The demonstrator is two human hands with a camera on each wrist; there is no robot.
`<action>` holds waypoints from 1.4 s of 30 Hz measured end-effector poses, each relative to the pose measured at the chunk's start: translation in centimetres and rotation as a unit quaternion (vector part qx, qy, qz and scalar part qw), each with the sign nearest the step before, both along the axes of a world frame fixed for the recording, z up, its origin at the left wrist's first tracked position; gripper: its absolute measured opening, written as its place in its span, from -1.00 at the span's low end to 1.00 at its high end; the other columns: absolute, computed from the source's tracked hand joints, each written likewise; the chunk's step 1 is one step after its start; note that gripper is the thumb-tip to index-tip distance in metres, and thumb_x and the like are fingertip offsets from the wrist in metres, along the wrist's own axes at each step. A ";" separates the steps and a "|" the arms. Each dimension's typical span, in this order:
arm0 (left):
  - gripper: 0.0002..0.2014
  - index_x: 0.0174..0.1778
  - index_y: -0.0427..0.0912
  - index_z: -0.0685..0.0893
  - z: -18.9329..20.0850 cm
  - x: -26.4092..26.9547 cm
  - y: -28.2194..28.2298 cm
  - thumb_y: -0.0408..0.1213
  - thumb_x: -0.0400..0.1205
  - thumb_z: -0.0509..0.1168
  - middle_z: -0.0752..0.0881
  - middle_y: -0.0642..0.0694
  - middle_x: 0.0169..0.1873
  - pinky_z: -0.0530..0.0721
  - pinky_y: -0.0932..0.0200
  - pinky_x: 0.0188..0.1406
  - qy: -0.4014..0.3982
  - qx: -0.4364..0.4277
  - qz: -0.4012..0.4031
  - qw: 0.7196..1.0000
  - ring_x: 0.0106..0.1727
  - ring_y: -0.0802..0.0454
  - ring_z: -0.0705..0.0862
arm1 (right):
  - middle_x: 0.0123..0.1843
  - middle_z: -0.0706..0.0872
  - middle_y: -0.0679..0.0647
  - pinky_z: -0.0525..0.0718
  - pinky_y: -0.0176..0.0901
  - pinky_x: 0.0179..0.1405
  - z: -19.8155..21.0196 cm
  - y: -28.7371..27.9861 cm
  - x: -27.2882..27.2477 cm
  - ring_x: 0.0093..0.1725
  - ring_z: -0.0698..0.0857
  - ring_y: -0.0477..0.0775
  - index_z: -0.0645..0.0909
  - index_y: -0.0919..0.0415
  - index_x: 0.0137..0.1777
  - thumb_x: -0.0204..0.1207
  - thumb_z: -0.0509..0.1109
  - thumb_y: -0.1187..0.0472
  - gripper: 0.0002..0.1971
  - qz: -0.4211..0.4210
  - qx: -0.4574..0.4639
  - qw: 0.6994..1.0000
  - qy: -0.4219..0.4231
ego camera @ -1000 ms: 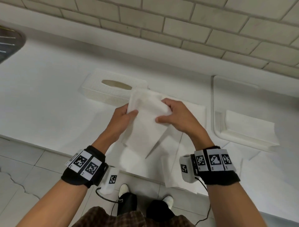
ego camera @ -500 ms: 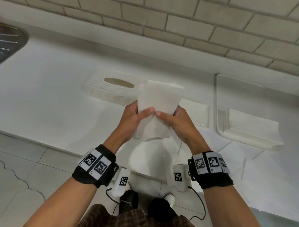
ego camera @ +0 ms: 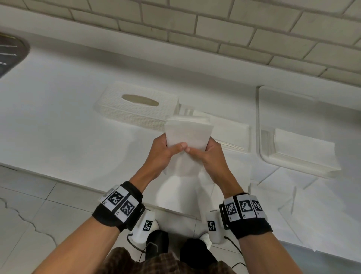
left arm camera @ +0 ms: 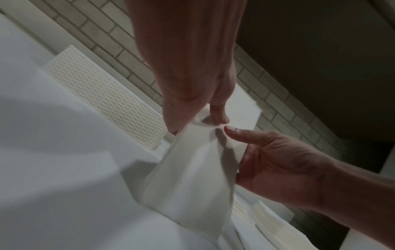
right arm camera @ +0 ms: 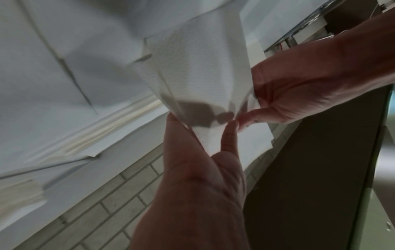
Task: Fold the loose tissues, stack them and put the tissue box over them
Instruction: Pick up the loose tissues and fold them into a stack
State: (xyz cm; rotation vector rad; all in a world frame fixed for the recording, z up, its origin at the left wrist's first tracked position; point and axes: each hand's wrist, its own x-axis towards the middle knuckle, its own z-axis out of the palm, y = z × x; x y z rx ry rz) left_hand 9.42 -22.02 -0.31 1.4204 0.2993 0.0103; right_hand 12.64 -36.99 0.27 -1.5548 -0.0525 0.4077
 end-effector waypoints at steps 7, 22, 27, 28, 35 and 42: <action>-0.70 0.10 -0.11 0.67 0.6 0.1 0.3 -0.45 0.50 0.48 0.81 -0.03 -0.01 0.72 0.20 0.08 -0.057 -0.020 0.011 0.998 0.10 0.06 0.78 | 0.08 0.83 0.20 0.75 -0.23 0.00 1.0 -0.5 0.0 0.06 0.82 0.05 0.68 0.42 0.20 0.45 0.48 0.47 -0.70 -0.013 0.058 0.998 -0.029; -0.70 0.27 -0.05 0.53 -0.6 0.0 -0.1 -0.34 0.65 0.34 0.72 -0.05 0.16 0.68 0.29 0.03 -0.059 0.016 -0.024 0.998 0.15 0.17 0.74 | 0.04 0.85 0.12 0.77 -0.09 0.05 0.5 -0.2 0.0 0.06 0.83 0.08 0.74 0.15 0.11 0.49 0.50 0.36 -0.78 -0.009 0.012 0.999 -0.029; -0.76 0.21 -0.18 0.65 0.0 0.1 0.6 -0.36 0.63 0.37 0.79 -0.07 0.06 0.71 0.30 -0.05 -0.054 0.074 -0.034 0.995 0.02 0.20 0.78 | -0.01 0.86 0.07 0.78 -0.19 -0.08 2.6 -0.9 0.4 -0.03 0.84 0.01 0.75 0.23 0.12 0.47 0.52 0.35 -0.77 -0.004 -0.001 0.999 -0.051; -0.78 0.18 -0.22 0.68 0.3 0.3 1.0 -0.37 0.61 0.39 0.79 -0.10 0.02 0.71 0.29 -0.07 -0.056 0.091 -0.036 0.994 -0.03 0.17 0.78 | -0.04 0.85 0.09 0.77 -0.21 -0.15 3.4 -1.3 0.8 -0.08 0.83 -0.01 0.75 0.25 0.09 0.45 0.53 0.34 -0.79 -0.004 -0.003 0.998 -0.062; -0.90 -0.10 -0.09 0.75 2.1 2.0 1.9 -0.32 0.51 0.49 0.77 -0.03 -0.23 0.64 0.22 -0.20 -0.026 0.208 -0.150 0.966 -0.24 0.16 0.72 | -0.14 0.83 0.09 0.70 -0.13 -0.16 5.8 -2.4 3.1 -0.15 0.80 0.05 0.79 0.12 -0.04 0.48 0.51 0.20 -0.90 0.151 -0.211 0.960 -0.103; -0.53 0.09 -0.25 0.78 0.5 1.5 6.7 -0.32 0.25 0.62 0.84 -0.15 0.05 0.74 0.16 0.03 0.072 -0.043 -0.072 0.994 0.10 -0.08 0.80 | 0.04 0.86 0.07 0.78 -0.07 0.07 2.2 -4.6 2.9 0.03 0.83 0.09 0.74 0.20 0.16 0.52 0.49 0.19 -0.77 -0.016 -0.060 0.998 0.024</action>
